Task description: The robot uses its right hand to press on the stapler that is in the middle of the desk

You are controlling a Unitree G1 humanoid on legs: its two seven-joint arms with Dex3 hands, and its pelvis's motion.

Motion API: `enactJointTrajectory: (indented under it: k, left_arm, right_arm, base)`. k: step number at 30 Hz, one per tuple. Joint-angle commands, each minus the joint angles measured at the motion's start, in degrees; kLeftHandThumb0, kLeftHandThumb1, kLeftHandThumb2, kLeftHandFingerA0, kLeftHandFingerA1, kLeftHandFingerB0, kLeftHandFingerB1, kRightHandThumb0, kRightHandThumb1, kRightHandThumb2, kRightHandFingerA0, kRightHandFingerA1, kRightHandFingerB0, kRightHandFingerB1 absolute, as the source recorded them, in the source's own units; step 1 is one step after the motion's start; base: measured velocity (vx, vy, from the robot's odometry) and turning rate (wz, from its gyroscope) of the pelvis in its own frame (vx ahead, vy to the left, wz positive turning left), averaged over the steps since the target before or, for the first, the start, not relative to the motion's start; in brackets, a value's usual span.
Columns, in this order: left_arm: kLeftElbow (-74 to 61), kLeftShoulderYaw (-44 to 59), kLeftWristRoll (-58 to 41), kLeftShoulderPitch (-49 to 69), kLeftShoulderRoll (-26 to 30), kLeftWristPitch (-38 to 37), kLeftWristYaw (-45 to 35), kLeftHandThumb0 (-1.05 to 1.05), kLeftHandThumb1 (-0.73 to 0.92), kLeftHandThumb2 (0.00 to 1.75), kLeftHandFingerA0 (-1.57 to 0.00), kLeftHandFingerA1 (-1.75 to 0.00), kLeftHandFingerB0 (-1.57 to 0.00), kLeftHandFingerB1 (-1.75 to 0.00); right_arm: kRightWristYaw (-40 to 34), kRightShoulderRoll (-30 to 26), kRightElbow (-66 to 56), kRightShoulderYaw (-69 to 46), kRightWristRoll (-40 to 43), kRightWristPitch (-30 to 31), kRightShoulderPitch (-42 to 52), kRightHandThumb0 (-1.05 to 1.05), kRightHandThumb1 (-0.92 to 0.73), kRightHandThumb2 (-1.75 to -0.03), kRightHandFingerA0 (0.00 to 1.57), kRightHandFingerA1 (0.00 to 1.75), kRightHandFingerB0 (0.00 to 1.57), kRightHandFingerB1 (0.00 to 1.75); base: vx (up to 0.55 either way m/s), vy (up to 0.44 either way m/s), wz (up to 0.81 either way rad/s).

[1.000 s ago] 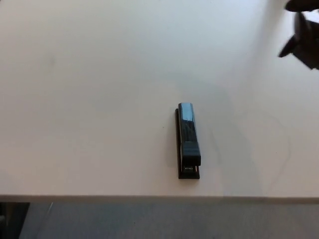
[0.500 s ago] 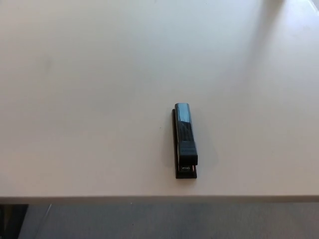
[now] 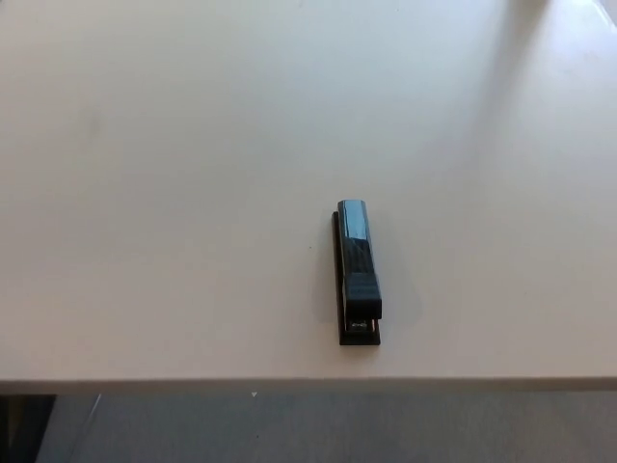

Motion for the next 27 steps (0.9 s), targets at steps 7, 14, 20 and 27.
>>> enactJointTrajectory:
  k: [7, 14, 20, 27]
  left_arm:
    - [0.5, 0.3, -0.1, 0.1, 1.4, 1.0, 0.0, -0.2, 0.86, 1.26, -0.02, -0.48, -0.01, -0.48]
    - [0.5, 0.2, 0.1, 0.2, 1.5, 0.7, 0.1, -0.2, 0.86, 1.26, -0.02, -0.48, -0.01, -0.48]
    - [0.6, 0.2, 0.0, 0.1, 1.4, 0.8, -0.2, -0.2, 0.86, 1.26, -0.01, -0.49, -0.01, -0.48]
    - [0.8, 0.3, -0.2, -0.5, 1.8, 0.7, -1.1, -0.2, 0.87, 1.28, -0.01, -0.49, -0.01, -0.49]
  right_arm:
    - [3.5, 3.6, 3.3, 11.4, -6.8, 13.1, -1.5, -0.31, -0.67, -0.6, 1.04, 0.58, 0.65, 0.46]
    - [17.2, 5.3, 3.0, 14.5, -5.6, 18.0, -4.9, -0.81, -0.53, -0.84, 0.08, 0.14, 0.09, 0.18]
    - [20.8, 7.4, 1.9, 18.6, -7.3, 15.9, -8.6, -0.97, -0.68, -1.0, 0.0, 0.0, 0.01, 0.07]
    - [23.6, 9.0, 0.0, 19.7, -6.1, 12.5, -12.0, -1.0, -0.71, -1.02, 0.0, 0.0, 0.0, 0.0]
  base:
    - [0.0, 0.0, 0.0]
    - [0.0, 0.0, 0.0]
    - [0.0, 0.0, 0.0]
    - [0.0, 0.0, 0.0]
